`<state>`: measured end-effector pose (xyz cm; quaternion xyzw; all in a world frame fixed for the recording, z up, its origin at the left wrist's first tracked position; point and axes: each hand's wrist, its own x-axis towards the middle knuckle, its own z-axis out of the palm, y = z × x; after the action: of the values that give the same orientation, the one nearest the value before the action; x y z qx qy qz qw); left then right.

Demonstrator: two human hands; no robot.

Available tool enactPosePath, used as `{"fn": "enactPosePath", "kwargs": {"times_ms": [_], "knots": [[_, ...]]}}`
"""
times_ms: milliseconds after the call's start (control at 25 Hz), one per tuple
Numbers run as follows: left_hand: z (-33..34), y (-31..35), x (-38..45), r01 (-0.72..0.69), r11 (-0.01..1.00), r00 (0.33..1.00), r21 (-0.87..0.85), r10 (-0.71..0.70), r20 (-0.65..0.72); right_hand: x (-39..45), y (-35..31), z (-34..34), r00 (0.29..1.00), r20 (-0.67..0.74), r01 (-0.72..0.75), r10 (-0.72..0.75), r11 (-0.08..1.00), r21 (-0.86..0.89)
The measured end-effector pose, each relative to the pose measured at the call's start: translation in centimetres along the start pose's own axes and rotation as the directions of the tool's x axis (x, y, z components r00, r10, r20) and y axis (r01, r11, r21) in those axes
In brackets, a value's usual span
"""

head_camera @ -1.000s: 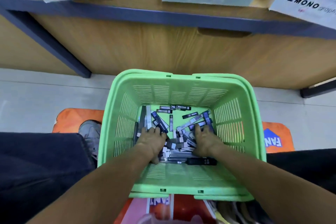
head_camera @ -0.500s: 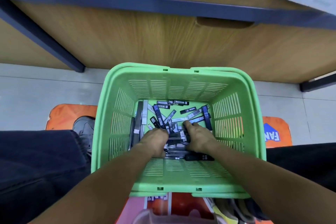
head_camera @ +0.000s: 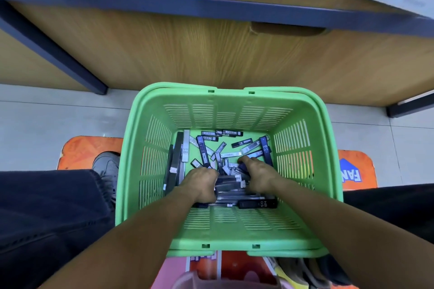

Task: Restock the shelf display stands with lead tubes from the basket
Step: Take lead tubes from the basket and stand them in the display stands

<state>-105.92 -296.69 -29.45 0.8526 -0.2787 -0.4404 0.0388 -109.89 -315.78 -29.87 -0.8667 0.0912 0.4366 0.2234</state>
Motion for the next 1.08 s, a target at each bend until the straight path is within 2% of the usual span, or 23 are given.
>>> {"fn": "enactPosePath", "kwargs": {"times_ms": [120, 240, 320, 360, 440, 560, 680, 760, 880, 1080], "knots": [[-2.1, -0.4, 0.1, 0.077, 0.945, 0.997, -0.318, -0.081, -0.001, -0.3, -0.1, -0.5, 1.000, -0.009, -0.012, 0.012, 1.000, -0.011], [-4.0, -0.6, 0.4, 0.142, 0.739, 0.981, -0.658, -0.193, -0.005, -0.7, -0.4, 0.0, 0.999, -0.039, 0.014, -0.020, 0.988, -0.154], [-4.5, -0.7, 0.2, 0.206, 0.584, 0.954, -0.785, -0.299, 0.028, -1.2, -0.6, 0.2, 0.999, -0.035, 0.033, -0.040, 0.984, -0.176], [-4.4, -0.5, 0.0, 0.230, 0.504, 0.942, -0.832, -0.332, 0.059, -1.3, -0.7, -0.1, 0.999, -0.033, 0.037, -0.041, 0.992, -0.123], [-4.1, 0.0, -0.6, 0.270, 0.295, 0.918, -0.917, -0.365, 0.153, -1.3, -0.8, -1.1, 0.999, -0.053, 0.019, -0.012, 0.990, 0.140], [-3.7, 0.2, -0.6, 0.291, 0.011, 0.901, -0.957, -0.339, 0.270, -1.1, -1.1, -2.7, 0.997, -0.036, -0.038, 0.070, 0.832, 0.554], [-1.4, -1.3, 2.6, 0.281, -0.099, 0.907, -0.955, -0.299, 0.298, -1.3, -1.9, -3.4, 0.997, 0.020, -0.068, 0.081, 0.657, 0.751], [-0.7, -1.4, 3.2, 0.264, -0.172, 0.910, -0.949, -0.281, 0.304, -1.2, -2.4, -3.2, 0.999, 0.013, -0.036, 0.043, 0.594, 0.804], [-3.1, 0.5, 0.5, 0.172, -0.227, 0.931, -0.959, -0.279, 0.233, -1.2, -3.4, -2.9, 1.000, -0.015, 0.000, 0.019, 0.607, 0.795], [-3.0, 0.2, 1.5, 0.155, -0.252, 0.934, -0.955, -0.277, 0.224, -1.0, -4.6, -3.0, 0.998, -0.020, -0.026, 0.060, 0.675, 0.738]]}}
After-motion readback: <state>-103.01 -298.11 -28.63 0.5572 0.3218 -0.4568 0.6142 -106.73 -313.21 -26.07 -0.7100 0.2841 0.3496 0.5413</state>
